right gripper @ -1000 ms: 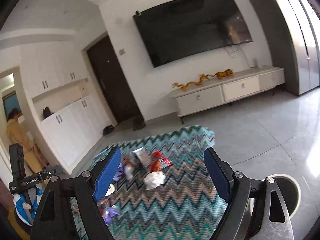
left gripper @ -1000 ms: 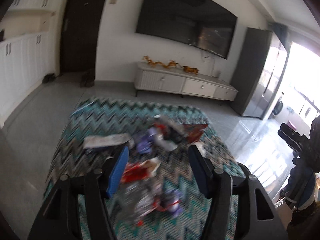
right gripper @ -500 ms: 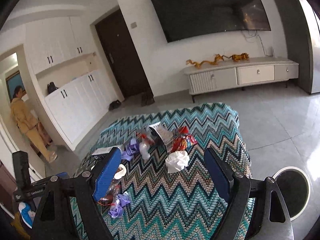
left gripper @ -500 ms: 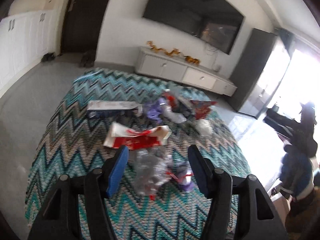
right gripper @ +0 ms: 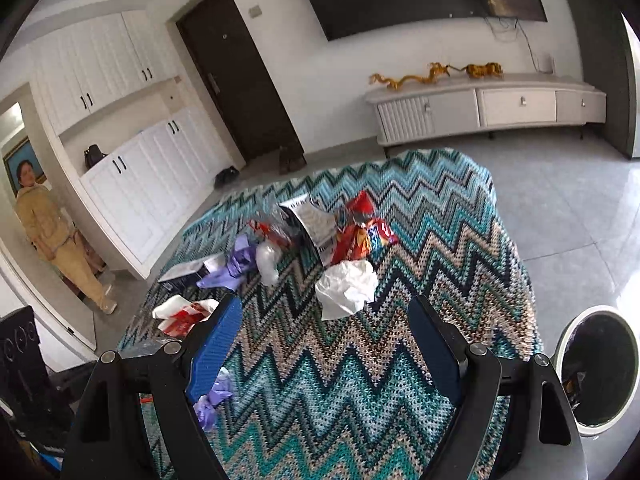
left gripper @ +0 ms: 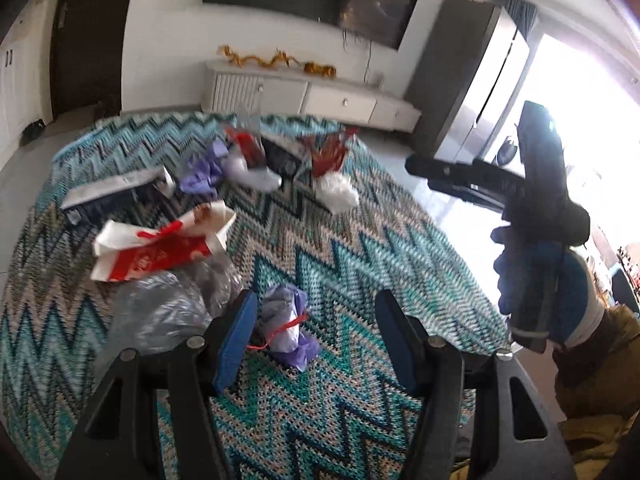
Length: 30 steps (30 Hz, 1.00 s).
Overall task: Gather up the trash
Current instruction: 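Return both tools to the blanket and reach for purple glove and tissue, then grasp purple glove with left tool while right tool grasps white tissue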
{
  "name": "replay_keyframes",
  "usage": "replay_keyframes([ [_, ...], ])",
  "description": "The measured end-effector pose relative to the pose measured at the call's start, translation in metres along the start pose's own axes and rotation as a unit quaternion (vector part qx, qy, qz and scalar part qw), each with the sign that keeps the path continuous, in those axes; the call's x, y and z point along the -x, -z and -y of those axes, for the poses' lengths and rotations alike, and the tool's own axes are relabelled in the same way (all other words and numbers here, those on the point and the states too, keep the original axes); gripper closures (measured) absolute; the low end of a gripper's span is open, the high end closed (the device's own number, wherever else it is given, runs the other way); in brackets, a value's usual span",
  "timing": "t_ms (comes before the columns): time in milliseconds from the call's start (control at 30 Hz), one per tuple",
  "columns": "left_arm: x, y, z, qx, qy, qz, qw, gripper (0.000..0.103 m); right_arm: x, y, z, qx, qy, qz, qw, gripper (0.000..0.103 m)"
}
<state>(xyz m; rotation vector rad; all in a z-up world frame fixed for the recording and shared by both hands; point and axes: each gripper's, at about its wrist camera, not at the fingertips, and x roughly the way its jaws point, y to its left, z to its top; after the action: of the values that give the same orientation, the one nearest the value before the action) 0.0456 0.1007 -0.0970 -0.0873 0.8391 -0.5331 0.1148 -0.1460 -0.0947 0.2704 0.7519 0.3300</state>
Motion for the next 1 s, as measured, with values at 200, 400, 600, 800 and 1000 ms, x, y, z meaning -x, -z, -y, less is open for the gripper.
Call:
replay_keyframes([
  [200,-0.032,0.000,-0.004,-0.009,0.011,-0.038,0.9992,0.056,-0.030,-0.001,0.006,-0.001,-0.007,-0.021,1.000,0.019],
  [400,-0.052,-0.003,-0.009,-0.012,0.006,-0.055,0.9984,0.058,-0.059,-0.005,0.010,0.003,-0.010,-0.037,0.999,0.019],
  [600,-0.071,0.004,-0.018,0.000,0.007,-0.082,0.9966,0.062,-0.085,-0.008,0.011,0.010,-0.003,-0.052,0.999,0.023],
  [800,-0.076,0.008,-0.018,0.000,0.008,-0.084,0.9964,0.070,-0.104,-0.014,0.012,0.012,0.004,-0.061,0.998,0.033],
  [1000,-0.070,0.011,-0.015,-0.001,0.008,-0.081,0.9967,0.074,-0.116,-0.009,0.012,0.021,0.012,-0.081,0.996,0.067],
])
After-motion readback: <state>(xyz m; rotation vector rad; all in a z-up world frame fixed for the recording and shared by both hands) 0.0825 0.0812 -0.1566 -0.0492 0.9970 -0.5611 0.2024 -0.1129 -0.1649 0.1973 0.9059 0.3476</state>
